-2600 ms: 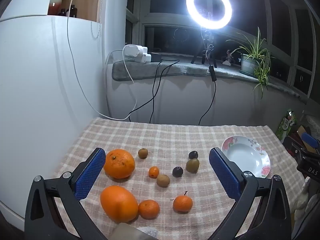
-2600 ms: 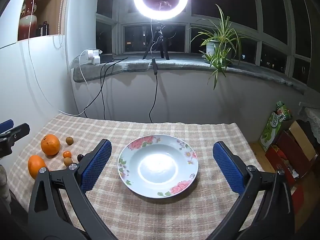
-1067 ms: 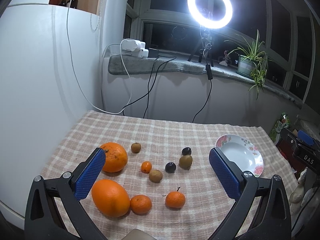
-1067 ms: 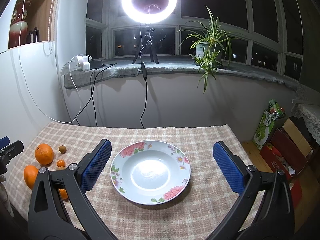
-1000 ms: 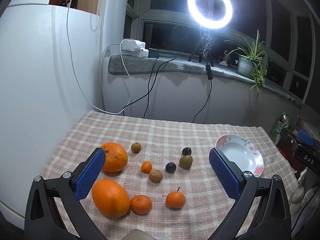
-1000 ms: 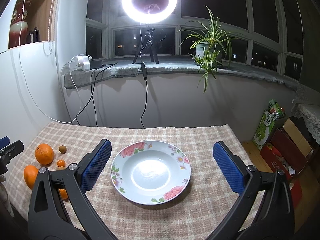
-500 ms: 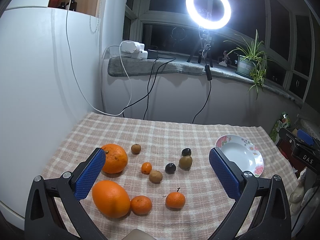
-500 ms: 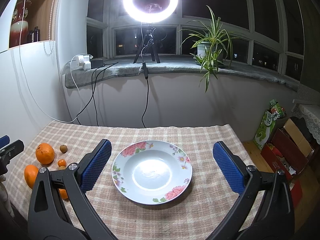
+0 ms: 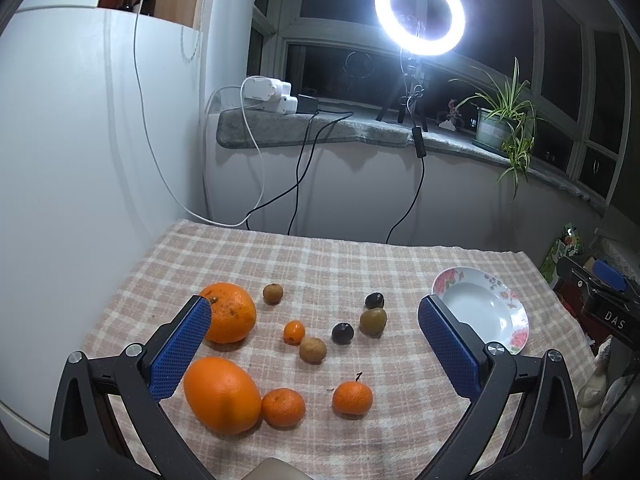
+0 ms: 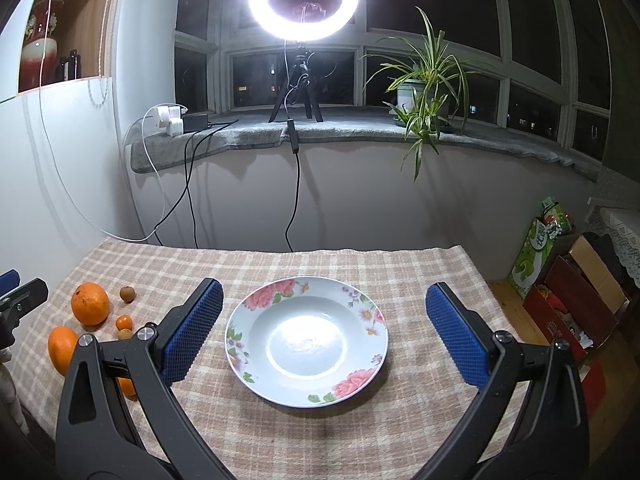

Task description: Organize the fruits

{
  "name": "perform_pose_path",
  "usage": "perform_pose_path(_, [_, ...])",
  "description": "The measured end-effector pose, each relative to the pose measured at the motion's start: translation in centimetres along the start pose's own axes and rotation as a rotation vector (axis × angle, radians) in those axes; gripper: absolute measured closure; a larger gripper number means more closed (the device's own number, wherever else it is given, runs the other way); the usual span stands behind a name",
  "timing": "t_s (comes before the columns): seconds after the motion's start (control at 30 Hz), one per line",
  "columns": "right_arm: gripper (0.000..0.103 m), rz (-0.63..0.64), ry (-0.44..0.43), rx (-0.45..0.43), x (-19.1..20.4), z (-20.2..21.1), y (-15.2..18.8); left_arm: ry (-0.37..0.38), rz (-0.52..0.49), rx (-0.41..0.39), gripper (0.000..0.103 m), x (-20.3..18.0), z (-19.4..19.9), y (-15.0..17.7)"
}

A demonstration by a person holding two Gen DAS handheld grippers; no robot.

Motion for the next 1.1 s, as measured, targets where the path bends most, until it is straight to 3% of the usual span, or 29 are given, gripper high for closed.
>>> perform_pose_path(0.3, [0.0,0.002,-0.008,0.018,0.4,-1.0,0.5,-0.051,0.009,0.01,0.0,1.1,-0.6,0.7])
perform_pose_path(0.57, [0.0,0.022,-0.054,0.032,1.6,-2.2,1.1,-0.095,0.064,0.082,0.0,4.6,-1.1,1.4])
perform_pose_path(0.9, [0.0,0.087,-0.292,0.079,6.5,-4.0,2.1,-0.152,0.176,0.199,0.001,10.0,-1.3,3.5])
perform_pose_path(1.0, [0.0,0.114,-0.383,0.101,8.5,-4.3,2.2,-0.132,0.214,0.247,0.01,10.7,-1.6,4.5])
perform_pose_path(1.1, [0.0,0.154,-0.467,0.124,11.0,-4.4,2.4,-0.136,0.198,0.258,0.027,10.9,-1.8,5.1])
Point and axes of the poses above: each gripper's, at about its wrist camera, not at the fingertips, and z roughly against the way its jaws point, x to its left, y to its underside, the point moved 2 cm from there along -z, roughly the way its jaws point, and after that the axes turned 15 degrees about z, right-handed, at the moved point
